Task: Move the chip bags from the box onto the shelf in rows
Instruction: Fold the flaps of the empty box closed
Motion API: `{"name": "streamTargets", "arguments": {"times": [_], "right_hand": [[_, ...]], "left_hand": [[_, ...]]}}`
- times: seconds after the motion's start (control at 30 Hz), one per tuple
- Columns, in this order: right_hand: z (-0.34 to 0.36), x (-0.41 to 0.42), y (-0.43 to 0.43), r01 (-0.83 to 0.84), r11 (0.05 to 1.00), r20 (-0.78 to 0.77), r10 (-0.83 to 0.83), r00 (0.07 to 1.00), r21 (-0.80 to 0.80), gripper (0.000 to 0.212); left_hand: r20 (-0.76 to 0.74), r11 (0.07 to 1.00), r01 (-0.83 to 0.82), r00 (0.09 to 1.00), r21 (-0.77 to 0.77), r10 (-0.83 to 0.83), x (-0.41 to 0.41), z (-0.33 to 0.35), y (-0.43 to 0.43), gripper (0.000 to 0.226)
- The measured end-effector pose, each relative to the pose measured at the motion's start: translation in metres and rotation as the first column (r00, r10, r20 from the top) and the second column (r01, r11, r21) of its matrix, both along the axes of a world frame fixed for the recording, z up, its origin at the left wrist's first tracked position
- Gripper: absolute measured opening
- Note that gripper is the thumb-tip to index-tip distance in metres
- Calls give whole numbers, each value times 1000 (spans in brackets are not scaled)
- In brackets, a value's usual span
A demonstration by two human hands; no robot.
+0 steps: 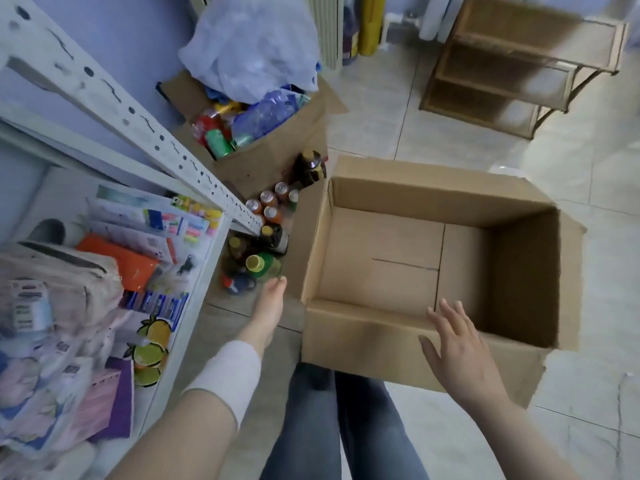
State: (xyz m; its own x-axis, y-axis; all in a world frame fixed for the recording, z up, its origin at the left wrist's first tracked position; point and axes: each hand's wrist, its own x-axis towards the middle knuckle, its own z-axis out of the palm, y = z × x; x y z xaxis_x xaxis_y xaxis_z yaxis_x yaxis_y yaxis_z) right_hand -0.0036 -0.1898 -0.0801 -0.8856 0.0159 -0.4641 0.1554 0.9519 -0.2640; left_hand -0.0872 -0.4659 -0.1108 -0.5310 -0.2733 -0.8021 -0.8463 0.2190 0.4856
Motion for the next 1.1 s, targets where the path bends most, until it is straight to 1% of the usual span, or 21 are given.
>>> {"name": "streamTargets", "arguments": {"times": [0.07,0.17,0.27,0.33,0.4,0.47,0.57,0.6,0.67,0.73,0.77,0.87,0.97,1.03,1.1], "right_hand": [[-33,-20,3,-35,999,47,35,998,4,49],[-75,-50,3,-93,996,38,93,995,-4,49],[-102,-79,-5,-50,998,49,52,997,-37,51],[-115,-93,-14,-35,998,59,38,998,-51,51],[-123,-103,-23,-22,998,122,29,992,-63,52],[-126,-111,-32,-48,997,176,58,983,-61,52],[-124,-120,-44,-104,992,217,116,969,-66,53],[-121,-122,-47,-114,991,226,128,966,-73,53],[-115,-126,-52,-134,986,201,151,968,-97,53],[-109,-132,-55,-92,987,157,113,981,-134,51],[-105,-135,-56,-78,987,160,100,982,-139,50],[-106,-142,-54,-83,988,187,107,976,-134,51],[-120,-146,-51,-93,985,180,119,976,-147,51],[-131,-147,-51,-111,984,225,141,964,-141,52],[-141,-148,-50,-131,982,280,165,946,-135,51]], "left_hand": [[-8,999,-11,1000,-49,11,-30,-32,-8,44],[-32,996,-4,999,-86,1,-70,-82,-17,43],[-32,993,56,998,-101,-60,-99,-128,-19,46],[-10,994,40,999,-104,-41,-109,-149,-22,49],[17,997,-19,1000,-79,21,-115,-165,-25,53],[50,996,-81,995,-47,83,-118,-172,-31,57],[61,992,-120,991,28,118,-120,-169,-45,58],[48,990,-127,991,66,124,-120,-163,-48,55],[18,991,-80,997,104,79,-119,-152,-53,54],[3,994,-32,999,107,32,-115,-144,-56,54],[13,995,-14,1000,100,13,-113,-143,-56,55],[100,997,18,995,81,-26,-113,-148,-50,61],[175,994,17,984,111,-36,-115,-163,-38,67],[168,990,29,984,139,-52,-118,-172,-33,63],[124,996,25,992,89,-36,-123,-177,-35,62]]}}
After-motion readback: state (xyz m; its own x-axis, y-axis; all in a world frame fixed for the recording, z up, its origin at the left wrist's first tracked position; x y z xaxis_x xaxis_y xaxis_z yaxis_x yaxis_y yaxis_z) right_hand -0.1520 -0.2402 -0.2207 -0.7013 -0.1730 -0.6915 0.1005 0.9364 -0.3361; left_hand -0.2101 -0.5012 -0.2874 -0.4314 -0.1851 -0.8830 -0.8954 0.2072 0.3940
